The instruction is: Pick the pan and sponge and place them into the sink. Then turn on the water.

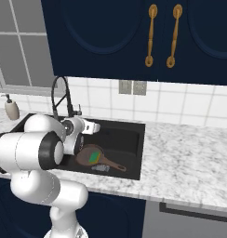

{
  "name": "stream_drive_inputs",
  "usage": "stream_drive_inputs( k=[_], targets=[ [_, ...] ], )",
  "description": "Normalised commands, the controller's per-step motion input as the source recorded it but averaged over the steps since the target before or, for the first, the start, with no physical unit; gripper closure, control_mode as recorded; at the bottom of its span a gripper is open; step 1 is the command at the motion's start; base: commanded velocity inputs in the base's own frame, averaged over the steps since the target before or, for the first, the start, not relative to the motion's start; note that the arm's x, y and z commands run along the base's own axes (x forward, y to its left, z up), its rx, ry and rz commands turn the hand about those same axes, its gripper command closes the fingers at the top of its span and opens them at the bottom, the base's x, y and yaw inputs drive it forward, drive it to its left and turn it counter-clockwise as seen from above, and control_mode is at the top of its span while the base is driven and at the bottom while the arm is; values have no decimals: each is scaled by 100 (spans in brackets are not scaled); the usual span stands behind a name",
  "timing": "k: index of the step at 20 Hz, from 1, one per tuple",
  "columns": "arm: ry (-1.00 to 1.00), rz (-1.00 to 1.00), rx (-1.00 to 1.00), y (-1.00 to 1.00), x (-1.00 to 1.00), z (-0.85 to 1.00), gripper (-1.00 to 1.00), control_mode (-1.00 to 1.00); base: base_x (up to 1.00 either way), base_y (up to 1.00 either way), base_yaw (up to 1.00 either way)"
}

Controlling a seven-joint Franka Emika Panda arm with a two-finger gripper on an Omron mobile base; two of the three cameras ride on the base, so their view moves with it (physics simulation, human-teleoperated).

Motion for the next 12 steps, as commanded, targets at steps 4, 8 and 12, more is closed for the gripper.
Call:
stream_drive_inputs(
  k=[4, 8, 12],
  targets=[
    [0, 1, 0, 0, 0, 0, -100, -100, 0, 0, 0],
    [0, 2, 0, 3, 0, 0, -100, -100, 0, 0, 0],
    [0, 0, 0, 19, 4, 0, -100, -100, 0, 0, 0]
  ],
)
